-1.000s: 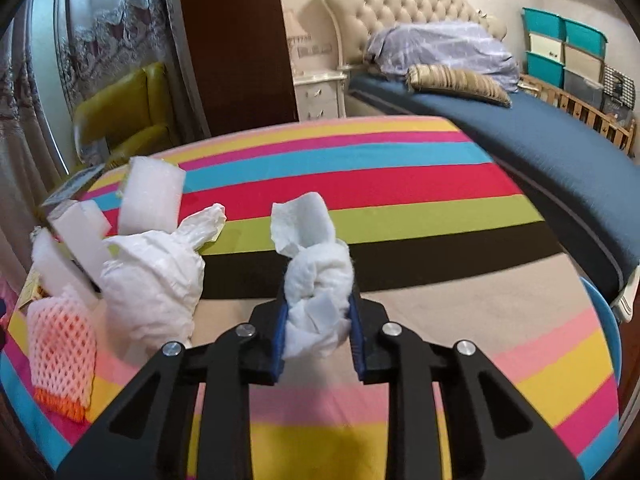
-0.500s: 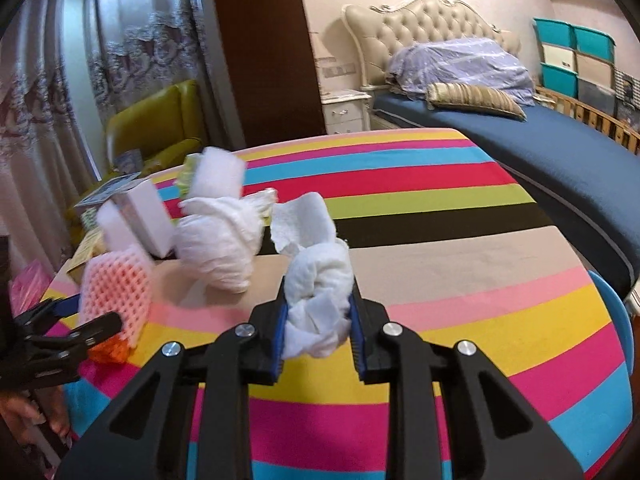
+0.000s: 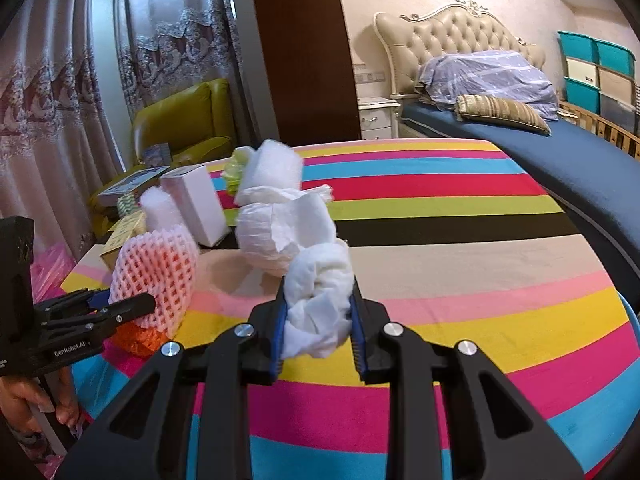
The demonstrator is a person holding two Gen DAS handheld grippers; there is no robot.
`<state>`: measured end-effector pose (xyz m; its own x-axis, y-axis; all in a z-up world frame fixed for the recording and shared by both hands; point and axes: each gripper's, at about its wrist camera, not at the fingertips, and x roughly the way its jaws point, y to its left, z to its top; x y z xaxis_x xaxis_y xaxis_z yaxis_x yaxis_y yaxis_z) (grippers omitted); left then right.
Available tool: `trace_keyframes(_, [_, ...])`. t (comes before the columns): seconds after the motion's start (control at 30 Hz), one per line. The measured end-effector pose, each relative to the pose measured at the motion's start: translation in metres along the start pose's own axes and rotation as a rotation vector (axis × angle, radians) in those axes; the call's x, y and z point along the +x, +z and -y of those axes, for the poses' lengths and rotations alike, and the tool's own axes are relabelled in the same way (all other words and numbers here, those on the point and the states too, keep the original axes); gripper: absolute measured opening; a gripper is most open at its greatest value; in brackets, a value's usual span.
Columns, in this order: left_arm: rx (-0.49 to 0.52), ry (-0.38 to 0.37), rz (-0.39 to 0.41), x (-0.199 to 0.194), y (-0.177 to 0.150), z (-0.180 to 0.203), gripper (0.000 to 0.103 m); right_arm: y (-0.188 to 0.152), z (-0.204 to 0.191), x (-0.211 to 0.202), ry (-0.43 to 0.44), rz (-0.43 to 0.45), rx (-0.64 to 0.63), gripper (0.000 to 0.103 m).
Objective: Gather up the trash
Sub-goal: 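Grasp a white tissue bundle with the right tool while the left tool grasps a pink foam net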
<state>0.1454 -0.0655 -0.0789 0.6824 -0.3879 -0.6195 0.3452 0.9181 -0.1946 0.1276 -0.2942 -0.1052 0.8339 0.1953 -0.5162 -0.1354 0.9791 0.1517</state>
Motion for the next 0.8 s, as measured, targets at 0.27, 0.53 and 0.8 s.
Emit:
trace_keyframes(0.27, [0.007,0.045,0.069,-0.03,-0.012,-0.006,0.035,-0.005,-0.025,-0.004,0.056,0.007,-0.049,0.026])
trace_keyframes(0.53, [0.01,0.092,0.094,-0.05,-0.021,-0.023,0.035,-0.008,-0.046,-0.003,0.094,-0.006,-0.079,0.026])
trace_keyframes(0.8, [0.004,0.125,0.128,-0.072,-0.03,-0.035,0.035,-0.007,-0.068,-0.007,0.125,0.002,-0.125,0.026])
